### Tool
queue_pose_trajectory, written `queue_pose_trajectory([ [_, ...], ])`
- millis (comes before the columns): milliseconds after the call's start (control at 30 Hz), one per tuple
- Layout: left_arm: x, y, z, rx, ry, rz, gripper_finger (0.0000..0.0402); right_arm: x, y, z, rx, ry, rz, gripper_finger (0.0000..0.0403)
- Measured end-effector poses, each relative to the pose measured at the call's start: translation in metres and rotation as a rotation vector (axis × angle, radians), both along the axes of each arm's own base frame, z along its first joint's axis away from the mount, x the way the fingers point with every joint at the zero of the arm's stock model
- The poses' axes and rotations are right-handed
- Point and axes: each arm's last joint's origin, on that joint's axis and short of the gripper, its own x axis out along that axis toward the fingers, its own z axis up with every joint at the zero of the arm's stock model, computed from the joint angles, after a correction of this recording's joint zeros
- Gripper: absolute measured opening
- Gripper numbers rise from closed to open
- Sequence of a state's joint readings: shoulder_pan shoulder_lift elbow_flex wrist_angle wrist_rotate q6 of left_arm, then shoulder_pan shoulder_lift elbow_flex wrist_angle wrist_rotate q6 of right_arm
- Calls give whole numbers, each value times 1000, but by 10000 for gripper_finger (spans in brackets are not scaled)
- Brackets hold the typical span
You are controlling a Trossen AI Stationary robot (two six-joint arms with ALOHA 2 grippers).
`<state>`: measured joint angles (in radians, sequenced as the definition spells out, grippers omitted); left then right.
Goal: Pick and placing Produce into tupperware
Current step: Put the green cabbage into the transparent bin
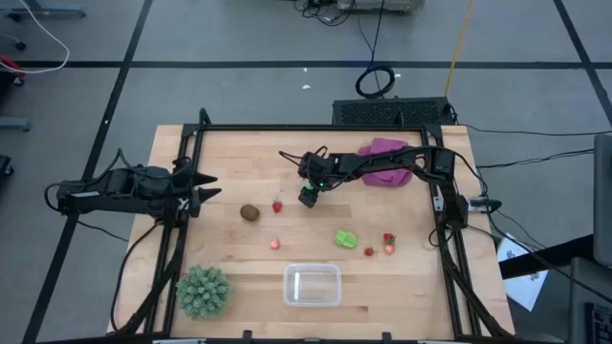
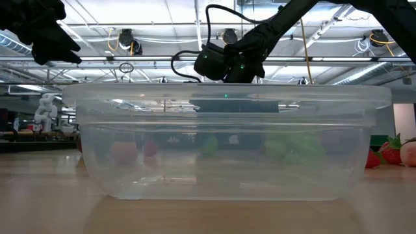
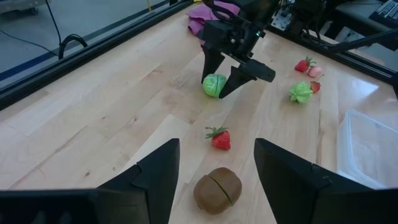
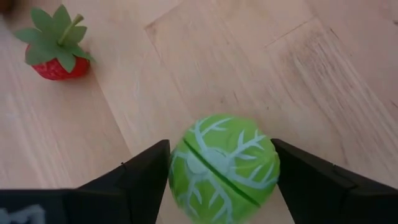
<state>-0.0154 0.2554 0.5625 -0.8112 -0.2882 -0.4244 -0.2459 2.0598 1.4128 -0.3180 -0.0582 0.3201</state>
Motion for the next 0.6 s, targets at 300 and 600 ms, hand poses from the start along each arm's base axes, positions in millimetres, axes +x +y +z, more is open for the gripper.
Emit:
queue_pose_trajectory([
  [300, 0, 0, 0, 0, 0, 0, 212, 0, 0, 0, -1, -3, 0, 238],
  [600, 0, 0, 0, -1, 0, -2, 212, 1, 0, 1, 4, -7, 3, 234],
])
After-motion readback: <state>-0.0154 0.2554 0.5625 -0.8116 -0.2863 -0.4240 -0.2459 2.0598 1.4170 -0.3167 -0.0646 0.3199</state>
